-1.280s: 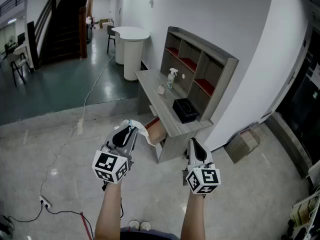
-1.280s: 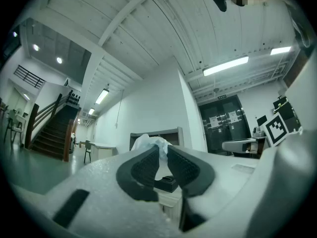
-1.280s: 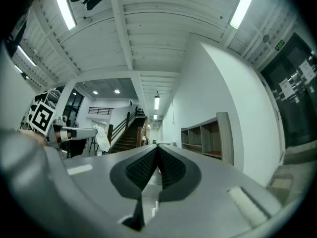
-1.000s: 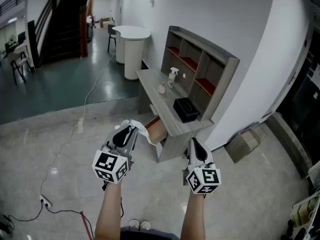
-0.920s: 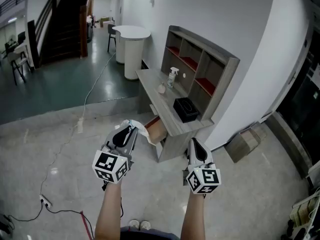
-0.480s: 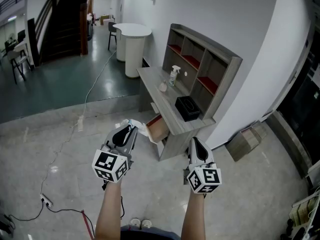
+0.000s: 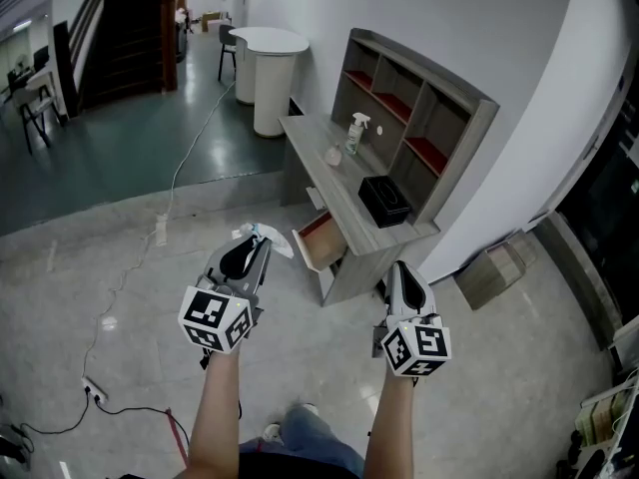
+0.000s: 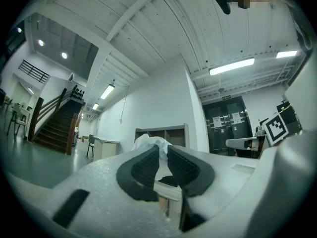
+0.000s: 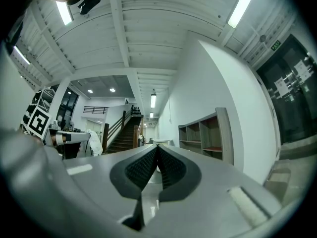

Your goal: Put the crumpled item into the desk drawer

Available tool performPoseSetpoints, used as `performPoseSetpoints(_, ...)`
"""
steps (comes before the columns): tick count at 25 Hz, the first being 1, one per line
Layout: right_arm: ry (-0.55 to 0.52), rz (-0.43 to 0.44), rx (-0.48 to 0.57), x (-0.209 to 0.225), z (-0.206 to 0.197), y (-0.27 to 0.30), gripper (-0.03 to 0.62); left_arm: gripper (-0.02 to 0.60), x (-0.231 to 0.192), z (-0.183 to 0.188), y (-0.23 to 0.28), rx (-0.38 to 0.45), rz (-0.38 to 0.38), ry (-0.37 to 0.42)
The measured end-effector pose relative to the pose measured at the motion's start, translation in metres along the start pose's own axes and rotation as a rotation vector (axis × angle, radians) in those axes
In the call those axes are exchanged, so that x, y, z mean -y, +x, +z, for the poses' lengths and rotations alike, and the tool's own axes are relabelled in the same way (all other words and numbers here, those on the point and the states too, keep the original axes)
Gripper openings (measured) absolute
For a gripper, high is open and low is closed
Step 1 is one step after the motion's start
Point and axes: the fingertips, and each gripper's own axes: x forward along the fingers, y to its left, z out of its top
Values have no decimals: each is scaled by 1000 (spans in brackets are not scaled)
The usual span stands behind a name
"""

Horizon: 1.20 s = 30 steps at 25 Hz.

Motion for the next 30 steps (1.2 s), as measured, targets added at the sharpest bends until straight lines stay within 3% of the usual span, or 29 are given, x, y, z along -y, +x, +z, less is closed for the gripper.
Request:
performPoseSetpoints(8,13,-12,-7,20,-12,31,9,57,-15,-17,32,-17,1,-8)
performPoseSetpoints(14,20,-6,-4,50,-28,82,9,57,-37,-38,85,-29,14,-1)
performPoseSetpoints(23,28,35,-20,112,-60,209,9,57,-89,-91,204,-74,62,-14)
performPoseSetpoints(30,54,90,-33,158,-70,324,9,57,-135,-108,301,-106,105,-4)
